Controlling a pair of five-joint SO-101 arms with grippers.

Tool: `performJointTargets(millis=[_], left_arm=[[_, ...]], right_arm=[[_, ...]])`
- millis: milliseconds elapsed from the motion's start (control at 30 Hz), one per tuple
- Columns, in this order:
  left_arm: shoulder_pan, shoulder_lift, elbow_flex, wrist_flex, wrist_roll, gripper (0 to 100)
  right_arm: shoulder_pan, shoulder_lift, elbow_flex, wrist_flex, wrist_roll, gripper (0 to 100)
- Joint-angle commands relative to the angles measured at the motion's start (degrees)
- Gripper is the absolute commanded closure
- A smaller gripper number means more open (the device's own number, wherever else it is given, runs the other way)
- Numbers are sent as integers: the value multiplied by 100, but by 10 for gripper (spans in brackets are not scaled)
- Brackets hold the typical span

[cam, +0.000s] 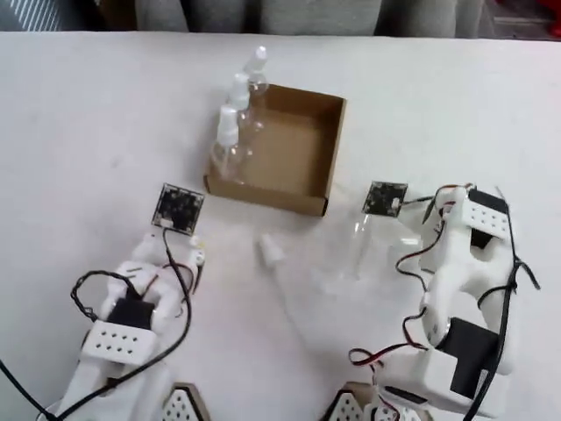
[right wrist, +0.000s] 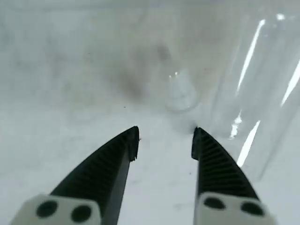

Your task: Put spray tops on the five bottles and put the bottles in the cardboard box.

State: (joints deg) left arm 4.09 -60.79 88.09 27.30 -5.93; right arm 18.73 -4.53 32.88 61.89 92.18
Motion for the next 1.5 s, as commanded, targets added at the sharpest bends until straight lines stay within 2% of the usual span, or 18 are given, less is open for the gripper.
performJointTargets(millis=[0,233,433,633,733,767,867,967,1100,1267,1467], left_arm=[[75,-154,-123,9,-35,943],[75,-154,-123,9,-35,943],[75,-154,-123,9,-35,943],[75,-154,-123,9,-35,943],[75,-154,-123,9,-35,943],[75,-154,-123,9,-35,943],[75,-154,-123,9,-35,943],[66,-154,-123,9,-35,943],[40,-154,-141,9,-35,943],[-4,-154,-158,9,-35,945],[-769,-154,-457,26,18,946]], right_arm=[[-110,-224,-9,-136,79,786],[-435,-40,9,-136,264,820],[-330,716,-9,-884,246,825],[-233,892,-9,-1024,246,829],[-277,857,-18,-1007,18,930],[-295,822,-88,-1007,-237,982],[-382,567,-492,-611,-1301,958],[-541,198,-1108,409,-2497,985],[-1068,-215,-1881,1930,-4475,980],[-2281,-435,-2426,3020,-6391,979],[-4207,-435,-2479,2747,-8097,974]])
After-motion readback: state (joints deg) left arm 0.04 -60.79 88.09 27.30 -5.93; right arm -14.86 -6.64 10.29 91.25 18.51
